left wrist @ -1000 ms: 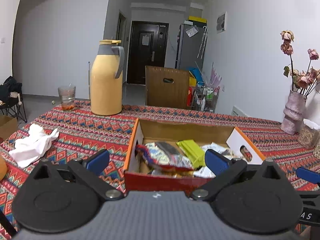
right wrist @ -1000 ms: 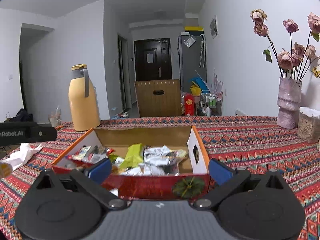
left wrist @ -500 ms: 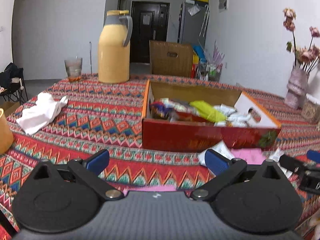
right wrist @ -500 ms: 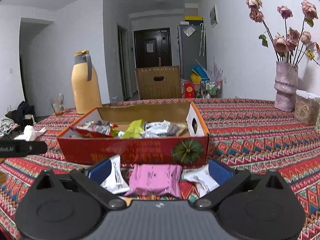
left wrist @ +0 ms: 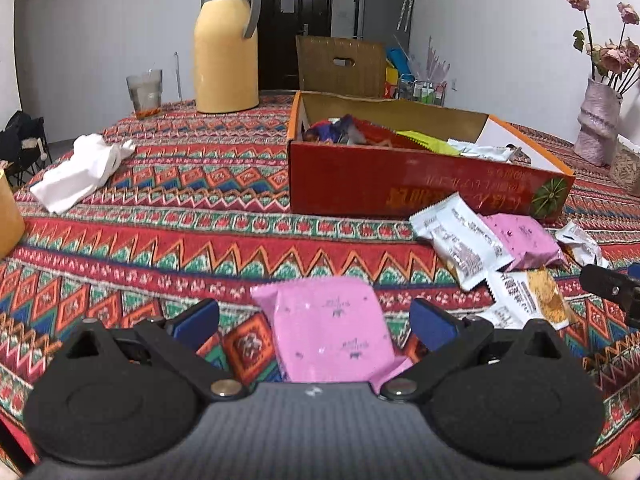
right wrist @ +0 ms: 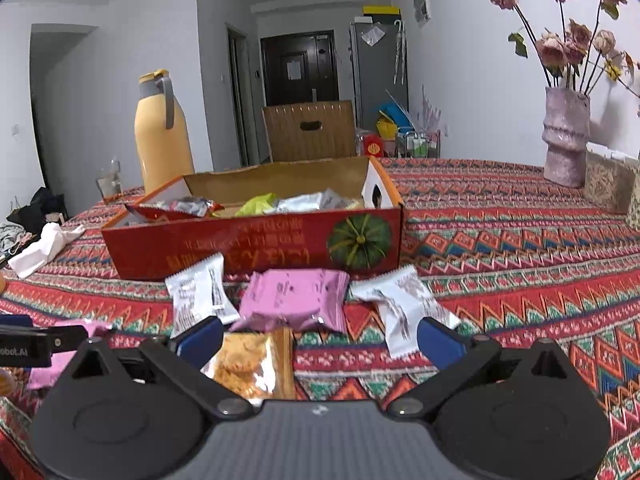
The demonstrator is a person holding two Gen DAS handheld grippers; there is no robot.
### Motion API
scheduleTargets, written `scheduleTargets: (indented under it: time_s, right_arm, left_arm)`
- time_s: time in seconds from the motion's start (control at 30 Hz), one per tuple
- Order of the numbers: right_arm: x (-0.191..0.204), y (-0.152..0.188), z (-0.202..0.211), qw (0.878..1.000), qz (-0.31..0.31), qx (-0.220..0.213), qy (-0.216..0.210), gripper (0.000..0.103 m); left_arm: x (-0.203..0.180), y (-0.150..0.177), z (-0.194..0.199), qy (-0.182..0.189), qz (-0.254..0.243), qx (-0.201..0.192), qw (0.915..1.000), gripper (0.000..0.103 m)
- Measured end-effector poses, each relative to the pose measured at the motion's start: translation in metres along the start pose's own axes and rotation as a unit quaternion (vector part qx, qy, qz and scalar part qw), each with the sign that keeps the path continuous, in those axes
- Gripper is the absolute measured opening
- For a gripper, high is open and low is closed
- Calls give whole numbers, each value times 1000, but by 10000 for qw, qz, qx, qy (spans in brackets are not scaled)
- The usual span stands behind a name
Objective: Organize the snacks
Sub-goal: 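Grasp a pink packet with the left tool while the right tool grasps a cracker packet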
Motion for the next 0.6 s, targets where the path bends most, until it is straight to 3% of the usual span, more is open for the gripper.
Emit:
scheduleTargets:
  time_s: [0.23,0.3,0.6]
  right_arm:
    - [-7,12,-3,9998,-70,167,59,103]
    - [-8,14,-4,9998,-74,191,60,103]
    - [-7,17,-7,9996,-81,264,22,103]
  left_arm:
    - [-2,8,-6,32,56,137,9999,78]
    - [-4,8,-5,86,13,88,9999,64]
    - [-7,10,-3,150,-44,-46,9999,63]
Point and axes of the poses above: each gripper's, at about its wrist camera, not at the fingertips, and z roughly against the way its jaws point, x to its left, y to its underside, the point moved 1 cm from there along -z, roughly the way its jaws point, and after that the axes turned 4 degrees about y, right-handed, at the moved point
